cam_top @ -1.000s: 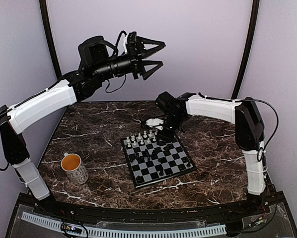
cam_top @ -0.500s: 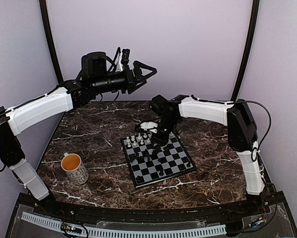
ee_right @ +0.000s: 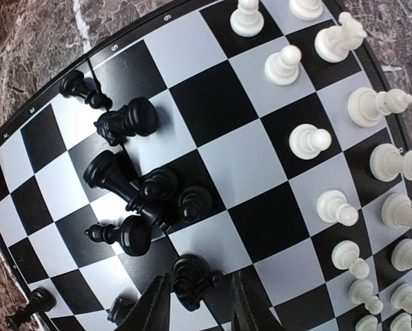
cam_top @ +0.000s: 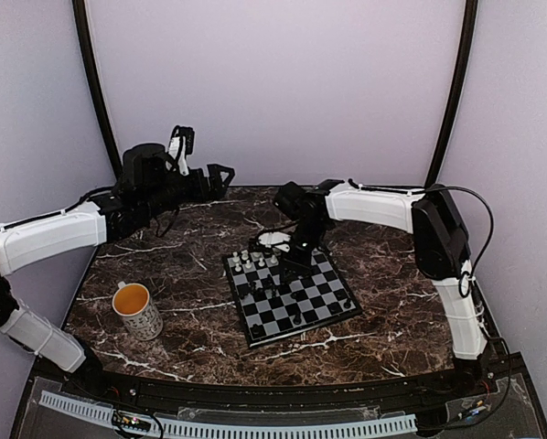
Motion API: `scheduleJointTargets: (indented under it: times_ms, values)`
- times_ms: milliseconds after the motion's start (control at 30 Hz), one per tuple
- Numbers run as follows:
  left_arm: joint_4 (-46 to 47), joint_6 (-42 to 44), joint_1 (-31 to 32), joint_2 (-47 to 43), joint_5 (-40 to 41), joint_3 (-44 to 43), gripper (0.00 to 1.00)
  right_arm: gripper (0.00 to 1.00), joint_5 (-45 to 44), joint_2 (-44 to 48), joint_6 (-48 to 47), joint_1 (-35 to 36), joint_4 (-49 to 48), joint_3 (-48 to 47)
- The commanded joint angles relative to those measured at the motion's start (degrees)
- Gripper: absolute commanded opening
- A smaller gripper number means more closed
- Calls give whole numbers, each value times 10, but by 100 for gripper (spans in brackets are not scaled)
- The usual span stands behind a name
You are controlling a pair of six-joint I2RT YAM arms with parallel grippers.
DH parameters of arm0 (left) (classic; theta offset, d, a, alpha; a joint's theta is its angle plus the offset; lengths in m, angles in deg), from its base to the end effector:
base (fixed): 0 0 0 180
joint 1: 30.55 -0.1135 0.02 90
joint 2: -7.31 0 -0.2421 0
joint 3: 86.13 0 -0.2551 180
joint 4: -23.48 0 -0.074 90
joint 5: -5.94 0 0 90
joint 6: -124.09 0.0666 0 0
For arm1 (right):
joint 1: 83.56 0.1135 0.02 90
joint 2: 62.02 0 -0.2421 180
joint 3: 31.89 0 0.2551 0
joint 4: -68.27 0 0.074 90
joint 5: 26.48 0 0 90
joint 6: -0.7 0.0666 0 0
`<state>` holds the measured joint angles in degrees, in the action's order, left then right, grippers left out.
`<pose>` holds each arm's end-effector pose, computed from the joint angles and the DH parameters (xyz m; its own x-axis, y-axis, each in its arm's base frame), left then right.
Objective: Set up the chess pieces on the board
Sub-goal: Pick up the pawn from the chessboard.
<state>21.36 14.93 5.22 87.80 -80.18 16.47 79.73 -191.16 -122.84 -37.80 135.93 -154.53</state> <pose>0.3066 -0.2153 0.3258 -0.2431 -0.2285 -0.9427 0.4751 0.8193 -0.3210 0.3103 0.3453 0.1397 -0.1500 -0.9145 -0.3759 -0.9885 0.1321 0.0730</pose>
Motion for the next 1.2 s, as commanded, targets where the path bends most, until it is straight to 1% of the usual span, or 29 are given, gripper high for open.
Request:
scheduleJointTargets:
  times_ms: [0,167,267,500,533,633,667,767,967,1167]
  values:
    - [99,48,-12,-32,36,52,99,28,8,-21,-3,4,15,-16]
    - [83,54,-12,-29,28,42,99,22,16,-24,-2,4,16,-22]
    - [81,52,-13,-28,20,42,99,20,17,-23,-1,3,14,-25]
    - [77,52,-12,-29,11,39,99,22,16,-26,1,4,13,-34]
    - [76,53,-12,-28,8,38,99,23,16,-28,1,4,13,-35]
    - [74,52,-12,-27,2,36,98,31,15,-31,5,4,12,-41]
    - [74,51,-12,-27,-2,36,98,31,16,-32,6,3,11,-43]
    - [73,51,-12,-27,-7,36,98,31,17,-37,8,4,13,-54]
    - [71,51,-12,-28,-11,34,97,25,26,-51,10,5,22,-76]
    - [69,51,-12,-27,-16,33,97,23,28,-57,9,5,29,-84]
